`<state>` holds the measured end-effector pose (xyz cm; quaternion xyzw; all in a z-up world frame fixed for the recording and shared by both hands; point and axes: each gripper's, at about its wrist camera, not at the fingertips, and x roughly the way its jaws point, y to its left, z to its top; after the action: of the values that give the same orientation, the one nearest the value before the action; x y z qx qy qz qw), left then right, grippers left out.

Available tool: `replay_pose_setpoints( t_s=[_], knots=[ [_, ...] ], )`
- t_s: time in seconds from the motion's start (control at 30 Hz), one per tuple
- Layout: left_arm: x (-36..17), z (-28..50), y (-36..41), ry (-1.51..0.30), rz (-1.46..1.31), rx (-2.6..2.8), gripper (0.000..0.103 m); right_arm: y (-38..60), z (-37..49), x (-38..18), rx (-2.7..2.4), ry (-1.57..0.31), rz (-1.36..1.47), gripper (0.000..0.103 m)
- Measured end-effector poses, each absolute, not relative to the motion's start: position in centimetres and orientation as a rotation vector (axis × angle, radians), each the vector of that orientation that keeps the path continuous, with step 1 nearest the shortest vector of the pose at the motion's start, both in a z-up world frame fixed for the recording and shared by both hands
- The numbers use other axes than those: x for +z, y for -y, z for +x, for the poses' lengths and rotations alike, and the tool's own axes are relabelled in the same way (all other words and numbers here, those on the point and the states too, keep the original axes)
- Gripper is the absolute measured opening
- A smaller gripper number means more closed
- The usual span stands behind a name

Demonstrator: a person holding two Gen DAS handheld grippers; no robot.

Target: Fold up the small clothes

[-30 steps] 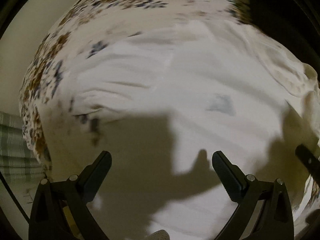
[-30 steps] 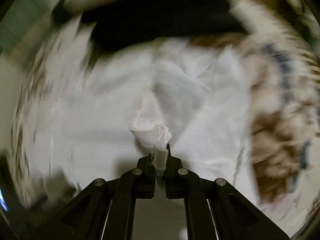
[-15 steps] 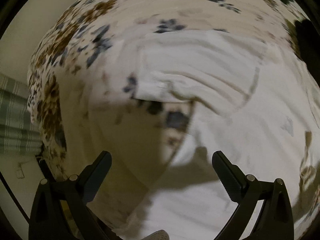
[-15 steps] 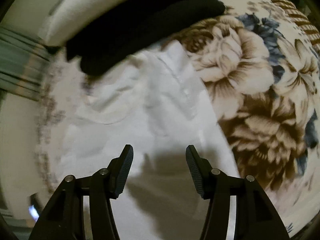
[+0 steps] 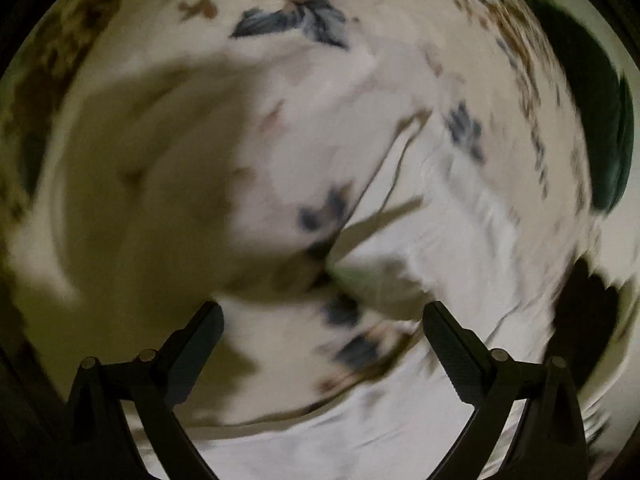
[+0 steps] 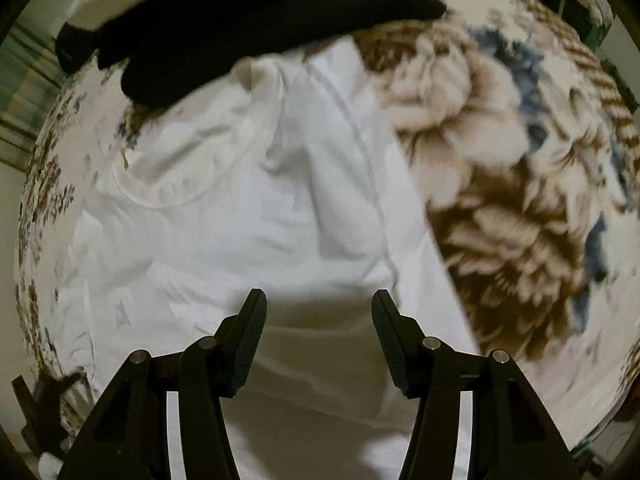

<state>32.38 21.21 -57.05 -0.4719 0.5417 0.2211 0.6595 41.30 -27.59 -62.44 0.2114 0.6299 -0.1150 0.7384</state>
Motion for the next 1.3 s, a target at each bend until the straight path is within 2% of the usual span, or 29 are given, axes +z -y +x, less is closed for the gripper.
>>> replay_pose_setpoints(
  t_s=[0.13, 0.2, 0.27, 0.33, 0.43, 0.6, 0.7, 0.8, 0.9, 0.93, 1.0, 1.03, 1.07, 1.3],
  knots=[
    [-56.8, 34.2, -21.0, -1.154, -1.066, 0.534, 0.092, 26.8, 42.1, -62.5, -0.256, -1.376, 0.453, 0.057],
    [-56.8, 34.6, -21.0, -1.127, -1.039, 0.558, 0.071, 25.7, 42.9, -63.0, -0.262, -1.375, 0.461, 0.057],
    [-56.7, 35.1, -20.2, -1.111, -1.012, 0.561, 0.029, 26.0, 42.9, -62.6, -0.267, -1.373, 0.467, 0.057],
    [-56.3, 35.2, -19.6, -1.085, -1.003, 0.551, 0.012, 25.7, 43.3, -62.7, -0.272, -1.369, 0.469, 0.057],
    [-54.0, 35.8, -18.3, -1.026, -0.911, 0.510, 0.006, 25.5, 43.6, -62.4, -0.273, -1.357, 0.467, 0.057],
    [-46.9, 37.7, -11.8, -0.899, -0.641, 0.306, 0.006, 27.9, 42.1, -61.5, -0.284, -1.352, 0.481, 0.057],
    [-44.9, 38.6, -5.2, -0.913, -0.518, 0.130, 0.006, 29.8, 40.9, -61.2, -0.307, -1.347, 0.500, 0.057],
    [-46.3, 38.6, 2.0, -1.017, -0.415, -0.033, 0.008, 31.4, 39.6, -61.0, -0.331, -1.346, 0.520, 0.057],
    [-48.8, 37.7, 6.5, -1.155, -0.339, -0.143, 0.015, 33.3, 38.2, -60.7, -0.354, -1.347, 0.542, 0.057],
    [-49.3, 37.3, 6.9, -1.176, -0.331, -0.160, 0.023, 33.9, 37.8, -60.5, -0.357, -1.350, 0.553, 0.057],
    [-49.3, 36.4, 6.7, -1.181, -0.336, -0.176, 0.047, 35.0, 37.2, -59.9, -0.344, -1.350, 0.577, 0.057],
    [-49.0, 35.7, 6.0, -1.184, -0.328, -0.180, 0.080, 35.3, 37.1, -59.5, -0.333, -1.348, 0.580, 0.057],
    [-48.8, 35.4, 5.4, -1.184, -0.319, -0.175, 0.097, 35.5, 37.0, -59.2, -0.320, -1.348, 0.582, 0.057],
    [-49.9, 36.1, -1.7, -1.177, -0.163, 0.079, 0.097, 32.3, 41.3, -56.9, -0.028, -1.349, 0.600, 0.062]
  ],
)
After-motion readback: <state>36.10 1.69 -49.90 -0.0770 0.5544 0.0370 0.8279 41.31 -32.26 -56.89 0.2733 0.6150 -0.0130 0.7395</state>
